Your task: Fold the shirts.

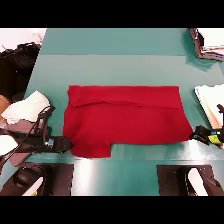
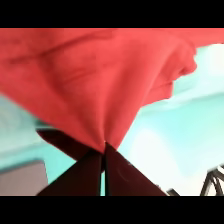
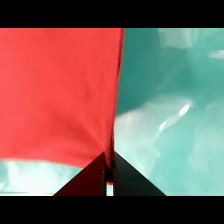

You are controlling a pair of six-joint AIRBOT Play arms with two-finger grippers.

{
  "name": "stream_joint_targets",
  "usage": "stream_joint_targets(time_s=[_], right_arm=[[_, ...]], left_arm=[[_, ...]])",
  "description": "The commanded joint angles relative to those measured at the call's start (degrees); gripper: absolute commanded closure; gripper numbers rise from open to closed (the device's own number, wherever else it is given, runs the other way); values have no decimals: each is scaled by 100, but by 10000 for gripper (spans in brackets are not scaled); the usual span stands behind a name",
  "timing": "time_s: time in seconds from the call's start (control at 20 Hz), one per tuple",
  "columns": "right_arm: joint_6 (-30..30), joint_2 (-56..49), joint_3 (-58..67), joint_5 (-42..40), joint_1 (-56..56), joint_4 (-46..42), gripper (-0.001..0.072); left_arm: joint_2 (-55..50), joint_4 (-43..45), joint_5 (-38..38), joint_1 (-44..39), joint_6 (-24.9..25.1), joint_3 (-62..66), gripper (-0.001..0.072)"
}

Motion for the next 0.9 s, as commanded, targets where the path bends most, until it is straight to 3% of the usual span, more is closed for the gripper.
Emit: stream_joint_targets(time_s=[0.0,0.25,0.45,0.6,0.85], right_arm=[[249,470,363,275,116,-125,696],[566,-874,1628,-367,1062,-129,696],[575,-2529,2776,-778,1827,-127,695],[577,-3613,3650,-844,2107,-79,694],[446,-4826,4780,-942,1934,1106,685]], left_arm=[[328,313,-238,-2,-234,232,688],[-874,1915,1390,4,-212,929,688],[-2544,2356,2916,24,-214,1488,687],[-3683,2343,3340,442,-216,2026,687],[-4579,2179,3775,874,-92,2594,685]])
